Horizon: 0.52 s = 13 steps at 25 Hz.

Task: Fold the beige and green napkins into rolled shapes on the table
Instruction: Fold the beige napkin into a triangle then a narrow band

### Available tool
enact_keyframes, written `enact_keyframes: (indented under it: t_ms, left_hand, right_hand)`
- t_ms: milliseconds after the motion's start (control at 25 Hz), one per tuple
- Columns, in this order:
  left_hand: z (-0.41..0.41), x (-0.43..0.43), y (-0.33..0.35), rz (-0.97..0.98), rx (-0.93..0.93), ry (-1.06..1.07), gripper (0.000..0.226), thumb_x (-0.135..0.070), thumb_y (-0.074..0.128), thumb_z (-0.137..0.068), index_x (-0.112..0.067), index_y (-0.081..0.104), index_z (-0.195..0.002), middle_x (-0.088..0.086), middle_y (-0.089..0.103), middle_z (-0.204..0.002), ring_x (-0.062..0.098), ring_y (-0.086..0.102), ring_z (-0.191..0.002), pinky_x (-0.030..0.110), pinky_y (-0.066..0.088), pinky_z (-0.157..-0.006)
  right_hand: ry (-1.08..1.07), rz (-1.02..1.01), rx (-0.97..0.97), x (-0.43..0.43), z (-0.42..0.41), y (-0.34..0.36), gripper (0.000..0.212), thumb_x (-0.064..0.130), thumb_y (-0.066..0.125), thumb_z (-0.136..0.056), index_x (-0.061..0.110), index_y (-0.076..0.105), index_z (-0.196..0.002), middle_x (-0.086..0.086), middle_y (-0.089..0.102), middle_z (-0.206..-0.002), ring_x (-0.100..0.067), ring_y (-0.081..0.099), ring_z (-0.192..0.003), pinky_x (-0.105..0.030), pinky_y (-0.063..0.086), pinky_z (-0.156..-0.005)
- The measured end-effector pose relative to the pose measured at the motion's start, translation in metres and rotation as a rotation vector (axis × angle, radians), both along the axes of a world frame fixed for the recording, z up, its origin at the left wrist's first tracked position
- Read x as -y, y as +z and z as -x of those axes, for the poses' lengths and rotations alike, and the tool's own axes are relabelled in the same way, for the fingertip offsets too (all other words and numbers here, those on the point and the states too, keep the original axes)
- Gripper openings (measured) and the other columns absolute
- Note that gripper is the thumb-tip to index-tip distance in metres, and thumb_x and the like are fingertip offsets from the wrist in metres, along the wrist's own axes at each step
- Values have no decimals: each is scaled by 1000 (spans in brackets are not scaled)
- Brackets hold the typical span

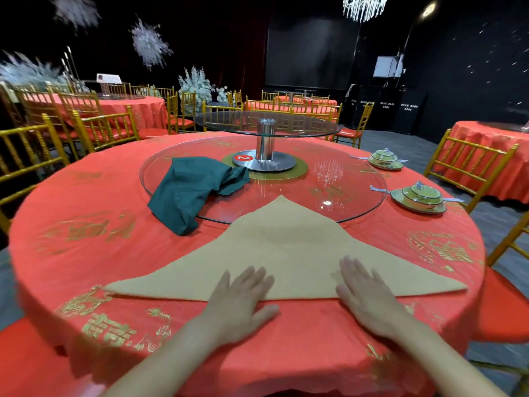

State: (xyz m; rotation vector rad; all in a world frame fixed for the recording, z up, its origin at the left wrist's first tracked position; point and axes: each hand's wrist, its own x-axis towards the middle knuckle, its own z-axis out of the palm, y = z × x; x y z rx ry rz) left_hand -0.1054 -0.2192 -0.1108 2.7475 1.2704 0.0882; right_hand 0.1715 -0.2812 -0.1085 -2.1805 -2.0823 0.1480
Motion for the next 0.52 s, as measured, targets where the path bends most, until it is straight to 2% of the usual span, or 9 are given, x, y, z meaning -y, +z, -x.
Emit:
enact_keyframes:
  t_ms: [40, 120, 160, 200, 280, 360, 520]
  left_hand:
    - [-9, 0, -1, 3, 4, -56, 96, -82, 2, -70, -30, 15, -149, -5, 7, -159, 13, 3, -146, 43, 6, -116]
    - [-20, -2, 3, -93, 43, -166, 78, -66, 18, -83, -21, 32, -145, 1, 29, -153, 17, 25, -142, 33, 22, -113]
    - [-23, -3, 5, -152, 66, -200, 76, -60, 19, -84, -15, 39, -141, 4, 39, -148, 19, 36, -136, 30, 30, -109]
    - [-25, -1, 5, -195, 75, -215, 79, -58, 14, -82, -11, 40, -141, 6, 42, -146, 20, 40, -134, 29, 33, -108]
    - [-24, 8, -1, -122, -12, -193, 92, -57, -1, -73, -10, 17, -149, 8, 19, -156, 22, 18, -144, 36, 18, -115]
    - [-18, 20, -5, 1, -111, -150, 94, -63, -5, -70, -14, -2, -150, 5, -4, -159, 24, -6, -146, 48, 1, -116]
    - [0, 27, 1, 25, -135, -118, 89, -80, -2, -72, -35, -6, -148, -10, -14, -157, 28, -17, -144, 64, -4, -110]
  right_hand:
    - [105, 9, -19, 1, 19, 3, 103, 82, -18, -64, 24, -7, -148, 14, -17, -149, 0, -18, -138, -25, -8, -114]
    - [275, 27, -4, 0, 49, 7, 108, 82, -20, -61, 25, -1, -149, 15, -14, -150, 4, -16, -136, -22, -7, -115]
    - [328, 28, 10, -2, 61, 8, 106, 80, -18, -63, 22, 1, -150, 13, -12, -152, 3, -15, -137, -22, -6, -116]
    - [350, 27, 19, -2, 72, 8, 105, 77, -16, -65, 19, 1, -150, 9, -9, -155, 0, -14, -140, -22, -7, -115]
    - [349, 45, 29, -3, 85, 3, 109, 75, -19, -63, 13, 0, -150, 0, -7, -158, -7, -11, -143, -22, -10, -113]
    - [348, 65, 64, 2, 87, -2, 116, 78, -27, -57, 12, -3, -150, -1, -10, -158, -9, -15, -143, -24, -12, -113]
    - [317, 65, 99, 12, 73, -4, 121, 79, -35, -51, 16, -7, -149, 7, -19, -152, -6, -21, -139, -24, -12, -112]
